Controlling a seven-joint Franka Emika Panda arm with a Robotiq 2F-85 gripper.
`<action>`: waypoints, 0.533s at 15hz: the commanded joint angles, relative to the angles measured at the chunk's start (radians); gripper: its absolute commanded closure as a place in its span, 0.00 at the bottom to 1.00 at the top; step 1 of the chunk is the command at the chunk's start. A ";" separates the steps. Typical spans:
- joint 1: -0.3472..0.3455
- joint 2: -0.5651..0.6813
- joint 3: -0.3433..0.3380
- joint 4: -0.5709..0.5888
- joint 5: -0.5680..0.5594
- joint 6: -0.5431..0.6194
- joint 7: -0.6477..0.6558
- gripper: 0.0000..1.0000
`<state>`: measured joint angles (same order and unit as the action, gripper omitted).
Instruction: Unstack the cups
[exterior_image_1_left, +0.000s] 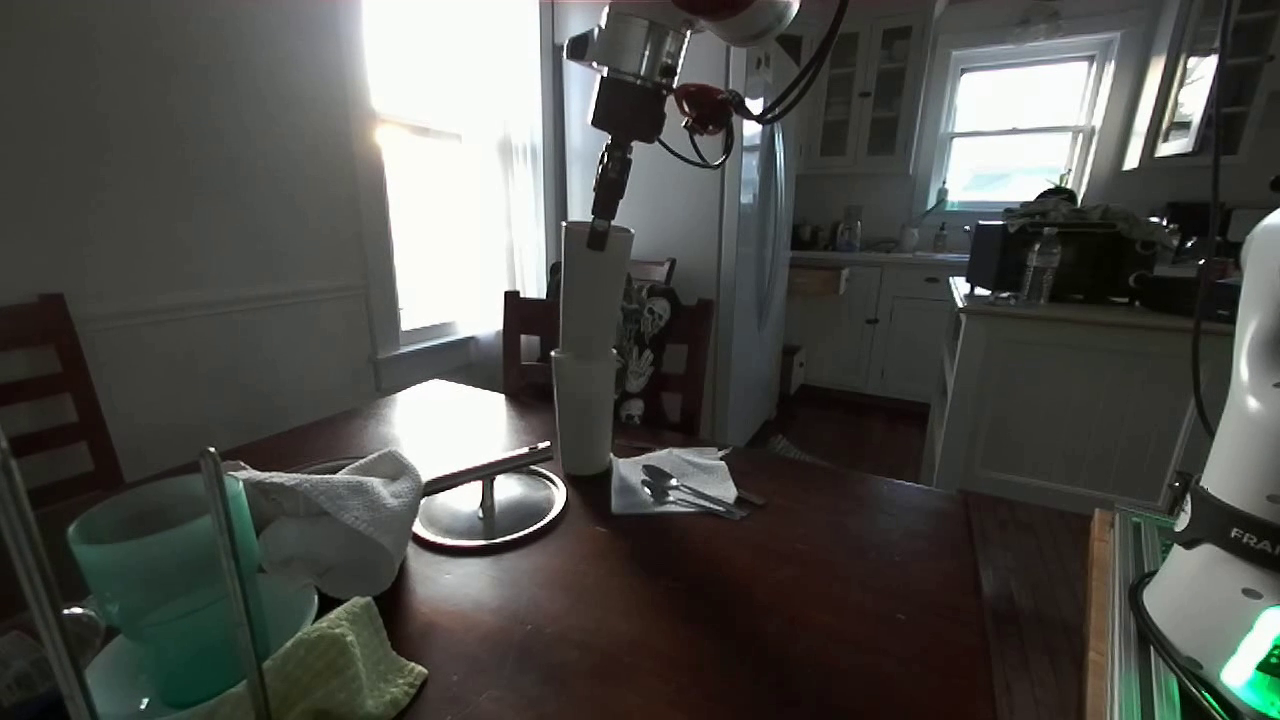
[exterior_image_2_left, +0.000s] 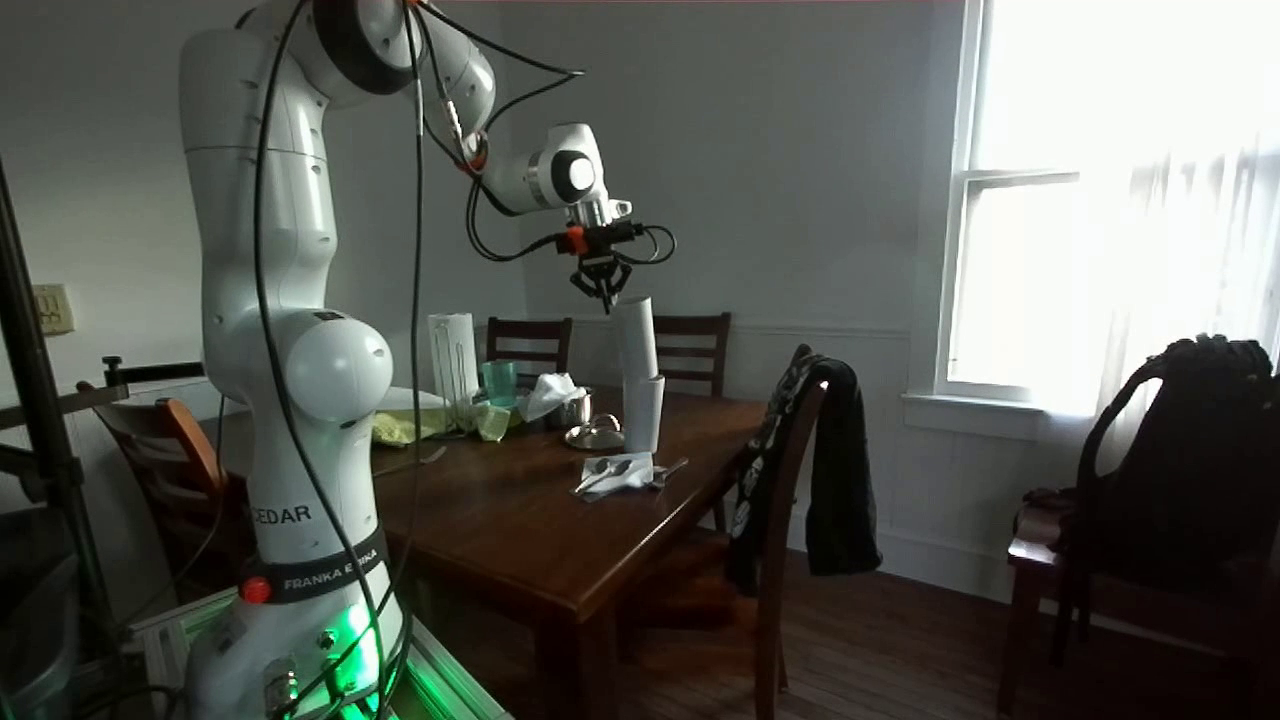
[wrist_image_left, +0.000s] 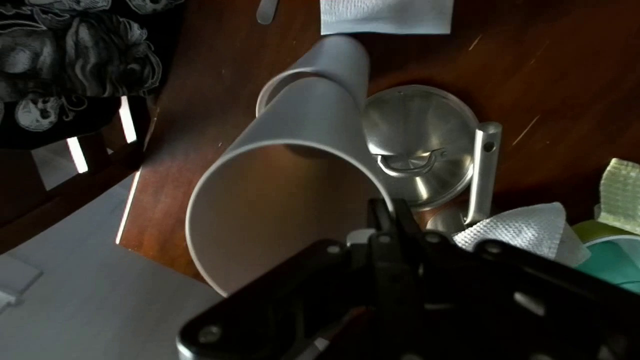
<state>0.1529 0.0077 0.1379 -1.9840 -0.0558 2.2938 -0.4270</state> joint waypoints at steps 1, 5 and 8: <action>-0.011 0.034 -0.004 0.030 -0.027 0.049 0.027 0.99; -0.013 0.074 -0.003 0.042 -0.007 0.082 0.016 0.99; -0.006 0.057 0.006 0.032 -0.014 0.084 0.031 0.99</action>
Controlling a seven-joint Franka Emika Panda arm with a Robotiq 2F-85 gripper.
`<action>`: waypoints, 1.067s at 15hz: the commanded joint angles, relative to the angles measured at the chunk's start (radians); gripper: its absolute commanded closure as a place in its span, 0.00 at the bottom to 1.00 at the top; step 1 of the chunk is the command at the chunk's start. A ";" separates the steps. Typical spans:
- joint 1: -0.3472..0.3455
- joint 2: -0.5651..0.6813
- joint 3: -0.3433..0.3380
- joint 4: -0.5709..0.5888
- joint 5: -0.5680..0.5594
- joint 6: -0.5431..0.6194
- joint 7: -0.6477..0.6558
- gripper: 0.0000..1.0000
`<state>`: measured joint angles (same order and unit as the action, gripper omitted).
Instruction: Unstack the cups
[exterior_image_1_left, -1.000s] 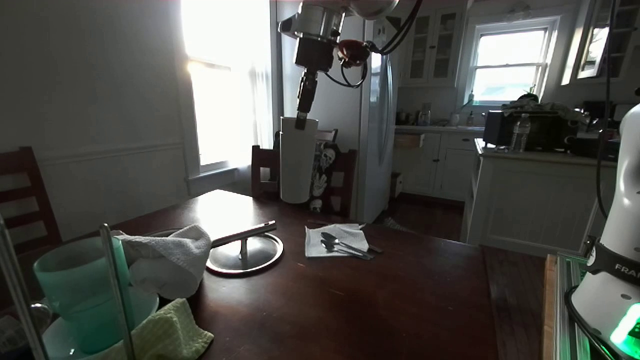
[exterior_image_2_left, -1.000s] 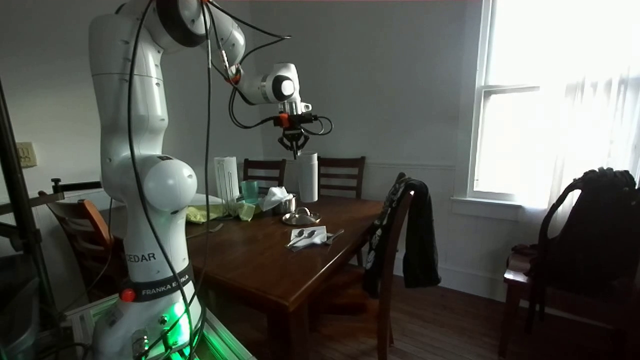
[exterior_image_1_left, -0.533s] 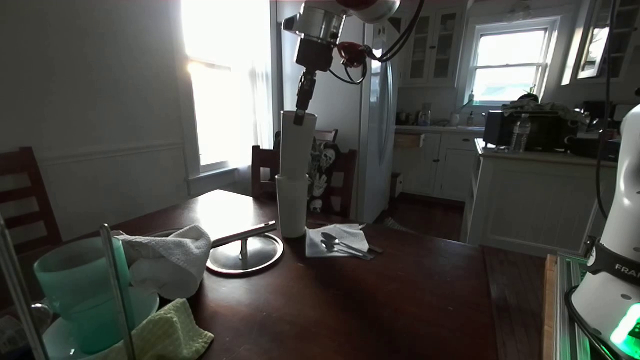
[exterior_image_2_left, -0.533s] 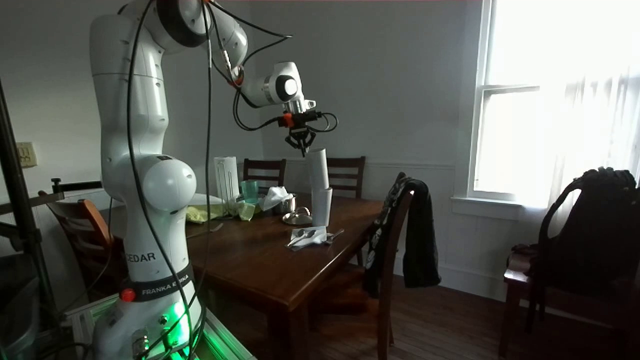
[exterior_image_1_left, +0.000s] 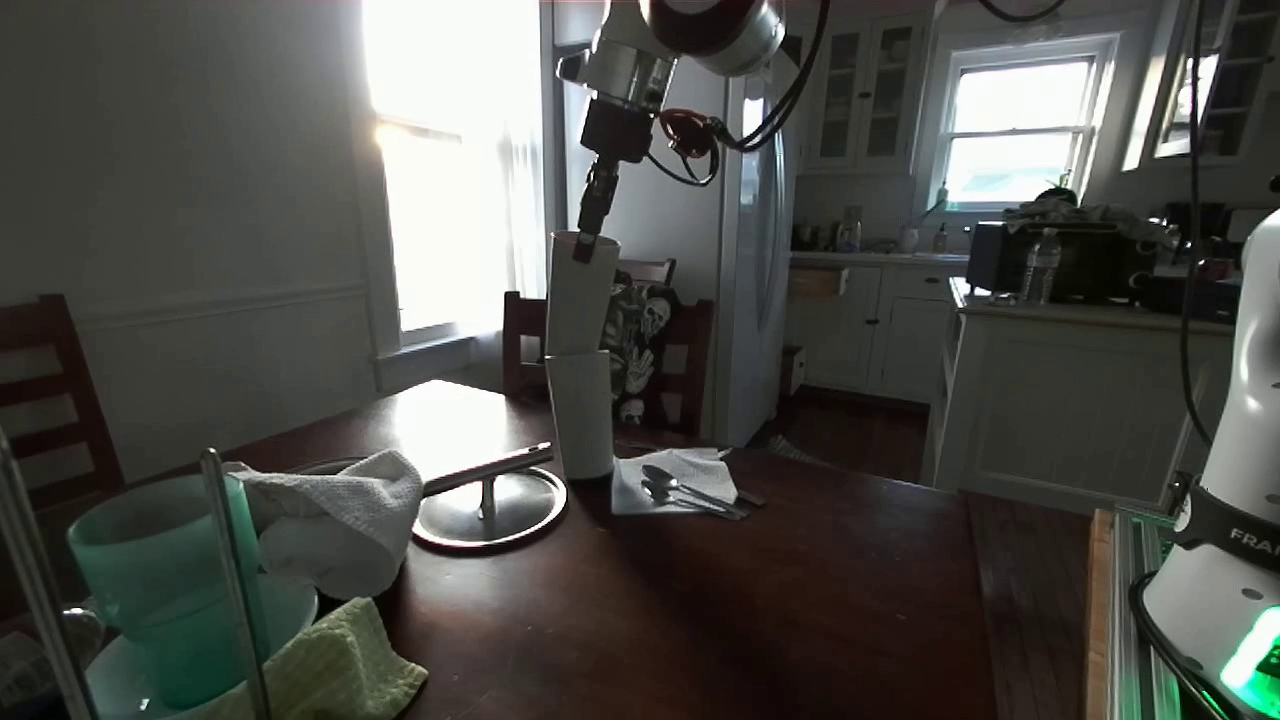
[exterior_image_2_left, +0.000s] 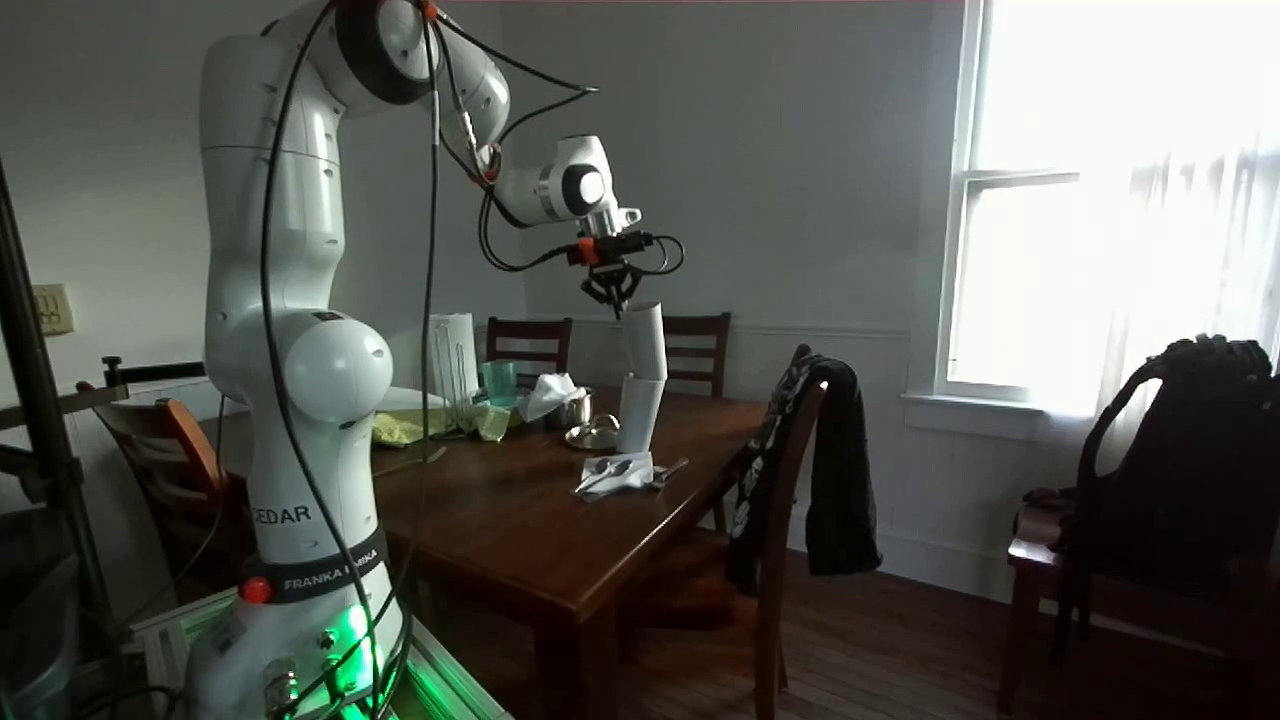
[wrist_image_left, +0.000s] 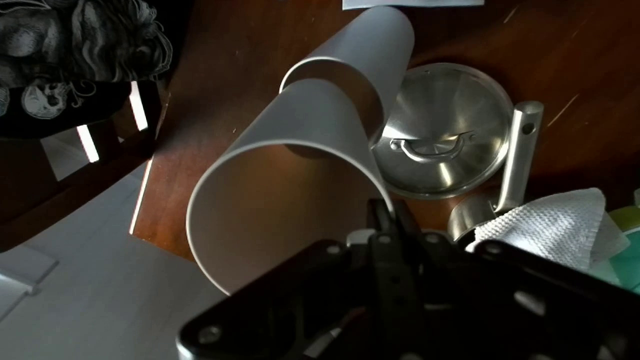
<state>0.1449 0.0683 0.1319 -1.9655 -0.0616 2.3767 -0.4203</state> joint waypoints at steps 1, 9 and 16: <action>0.006 -0.024 0.017 0.006 -0.005 -0.002 0.024 0.99; 0.020 -0.144 0.038 -0.006 -0.073 -0.064 0.131 0.99; -0.032 -0.096 -0.030 0.060 -0.039 -0.077 0.095 0.99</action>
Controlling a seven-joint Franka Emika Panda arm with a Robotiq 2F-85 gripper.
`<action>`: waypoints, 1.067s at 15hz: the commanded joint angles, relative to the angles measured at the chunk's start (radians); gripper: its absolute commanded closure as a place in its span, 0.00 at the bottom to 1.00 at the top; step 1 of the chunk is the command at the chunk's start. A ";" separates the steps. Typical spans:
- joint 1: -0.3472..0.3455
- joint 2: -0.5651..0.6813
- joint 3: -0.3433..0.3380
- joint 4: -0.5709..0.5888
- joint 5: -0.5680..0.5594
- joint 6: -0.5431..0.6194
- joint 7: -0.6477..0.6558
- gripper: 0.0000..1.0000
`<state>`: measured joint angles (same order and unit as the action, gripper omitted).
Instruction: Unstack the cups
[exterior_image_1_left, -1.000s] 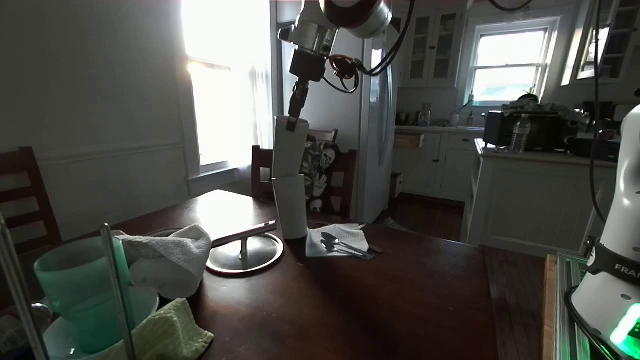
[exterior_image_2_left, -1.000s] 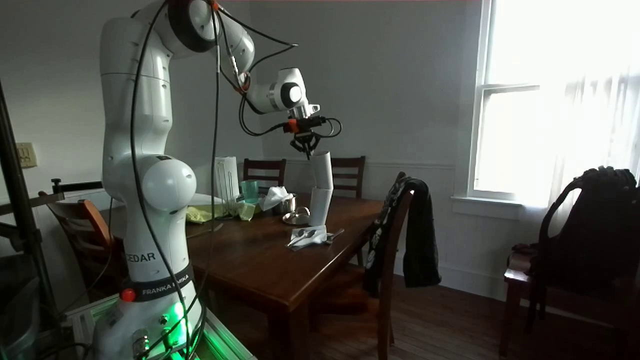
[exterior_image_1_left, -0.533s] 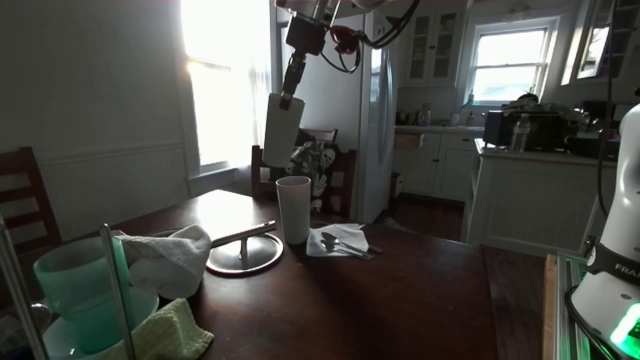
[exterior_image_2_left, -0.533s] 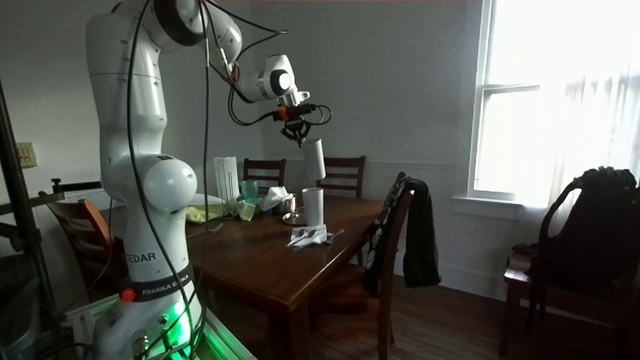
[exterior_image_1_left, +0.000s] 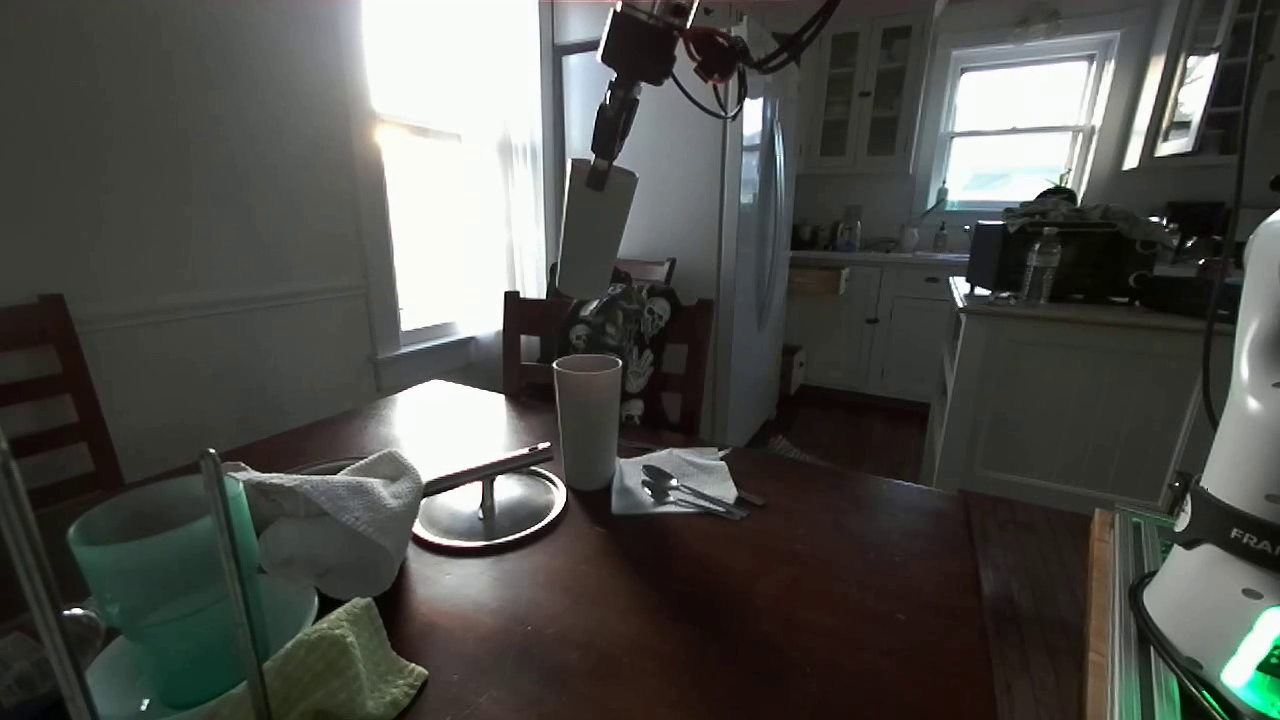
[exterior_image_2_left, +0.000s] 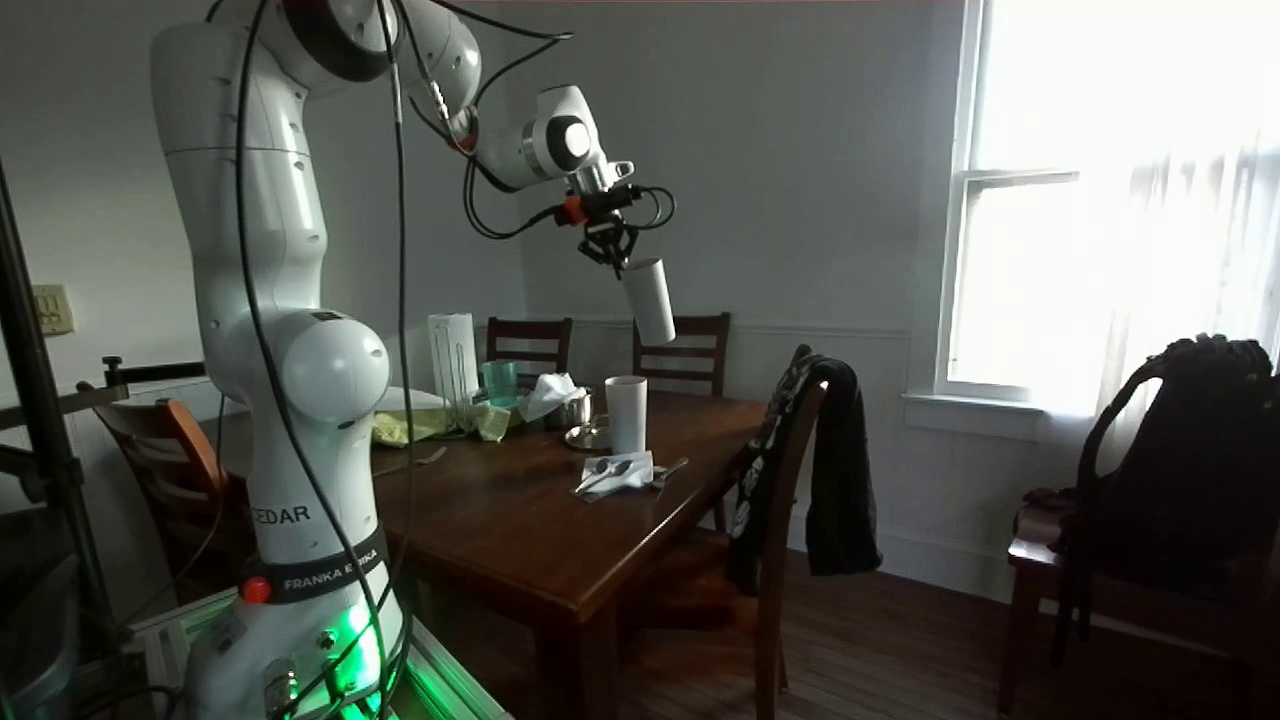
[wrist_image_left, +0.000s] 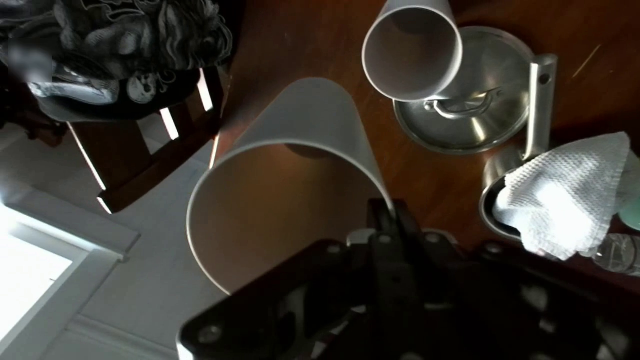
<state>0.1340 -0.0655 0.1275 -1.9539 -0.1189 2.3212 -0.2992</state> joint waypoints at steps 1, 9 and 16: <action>-0.032 0.067 -0.040 0.071 0.034 -0.025 -0.042 0.99; -0.078 0.313 -0.052 0.202 0.087 -0.042 -0.136 0.99; -0.098 0.506 -0.028 0.325 0.077 -0.047 -0.195 0.99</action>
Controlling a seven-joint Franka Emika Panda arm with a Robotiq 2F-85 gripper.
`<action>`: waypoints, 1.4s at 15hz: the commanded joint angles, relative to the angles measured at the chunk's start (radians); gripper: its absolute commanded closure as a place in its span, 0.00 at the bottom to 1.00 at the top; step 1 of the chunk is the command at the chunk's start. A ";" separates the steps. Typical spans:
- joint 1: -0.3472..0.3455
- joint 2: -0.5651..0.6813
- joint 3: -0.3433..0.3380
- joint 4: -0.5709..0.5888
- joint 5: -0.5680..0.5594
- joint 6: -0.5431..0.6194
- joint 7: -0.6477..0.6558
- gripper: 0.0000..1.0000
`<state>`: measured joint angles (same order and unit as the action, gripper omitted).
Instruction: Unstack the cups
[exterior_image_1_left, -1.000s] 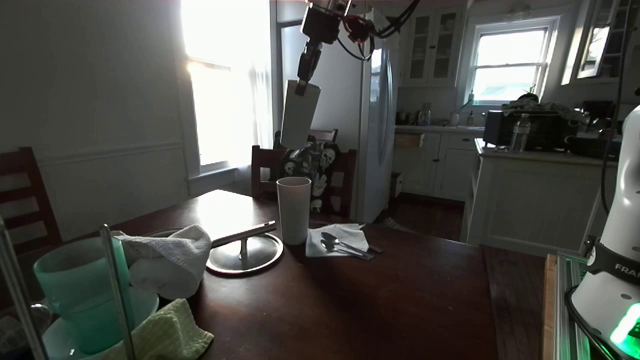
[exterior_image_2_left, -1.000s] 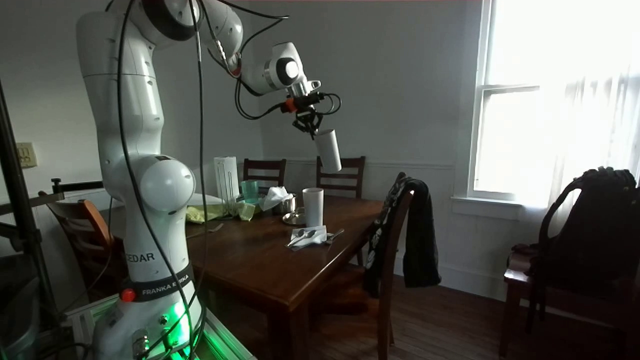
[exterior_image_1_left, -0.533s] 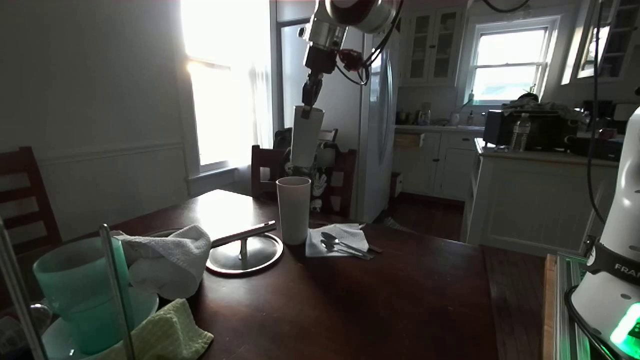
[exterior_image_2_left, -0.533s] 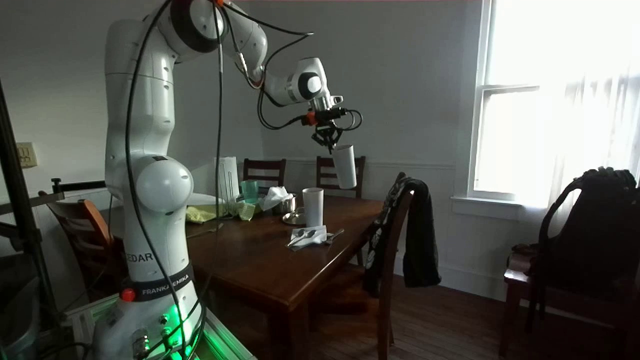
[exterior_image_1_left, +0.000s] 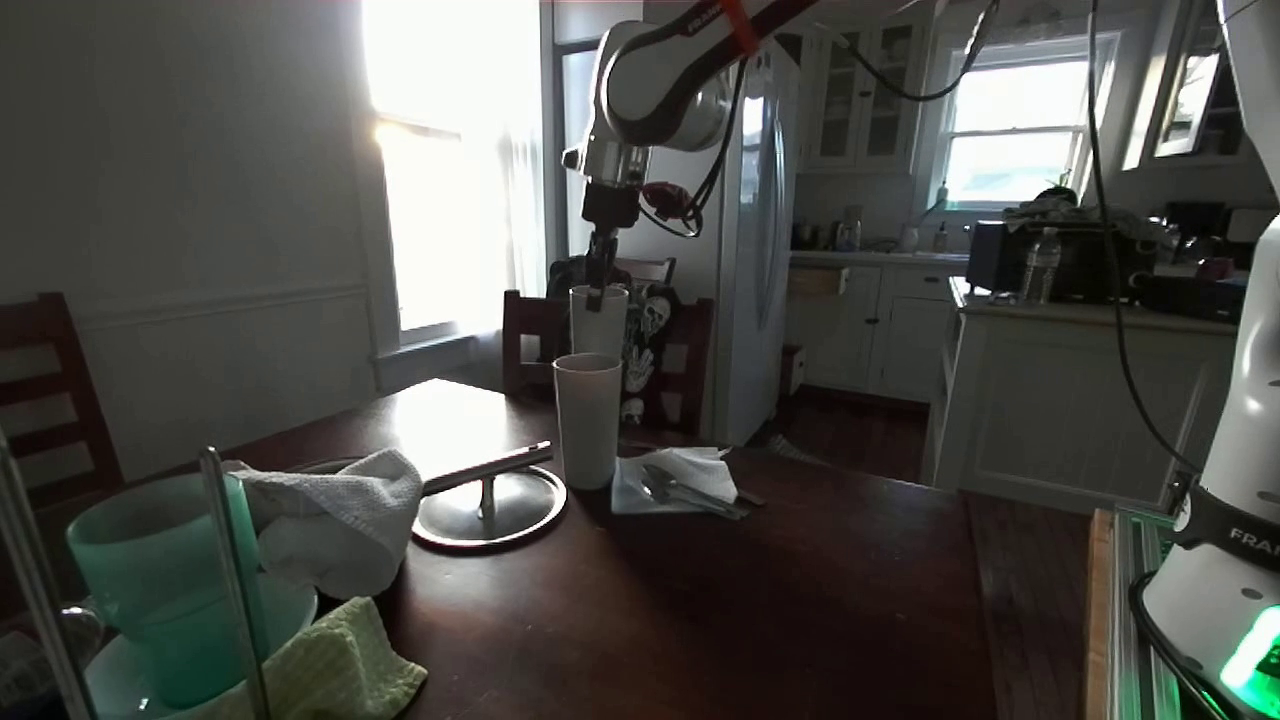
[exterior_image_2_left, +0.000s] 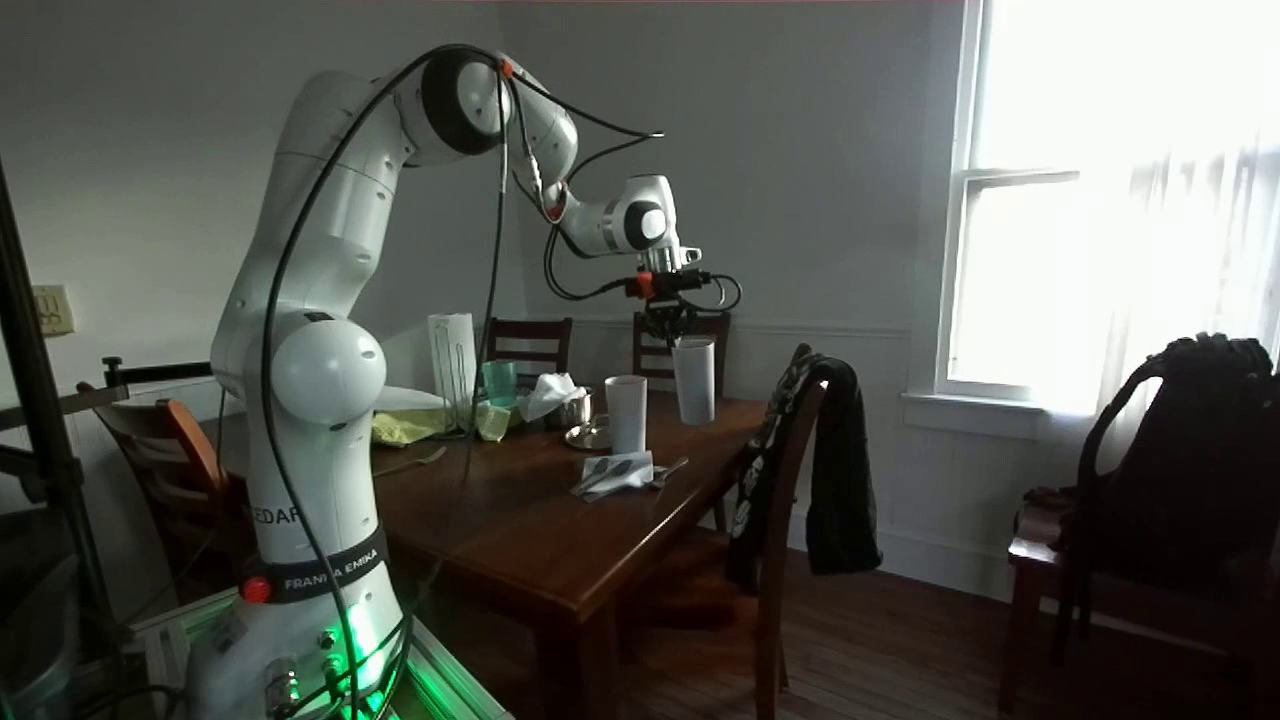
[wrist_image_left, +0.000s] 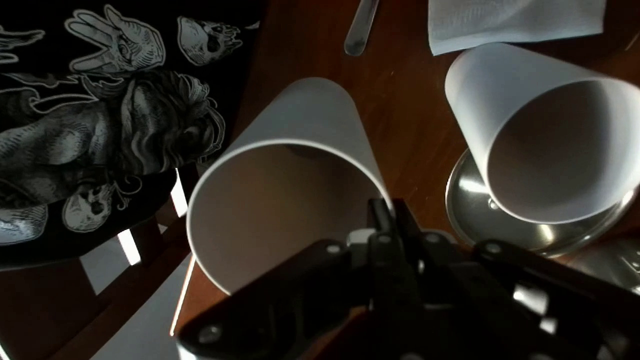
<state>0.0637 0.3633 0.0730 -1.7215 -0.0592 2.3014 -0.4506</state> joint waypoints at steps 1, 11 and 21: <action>-0.031 0.095 0.029 0.106 0.015 -0.027 -0.049 0.99; -0.038 0.239 0.036 0.232 -0.003 -0.044 -0.046 0.99; -0.007 0.074 0.062 0.144 0.020 -0.140 0.066 0.27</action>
<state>0.0458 0.5473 0.1294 -1.4976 -0.0594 2.2077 -0.4652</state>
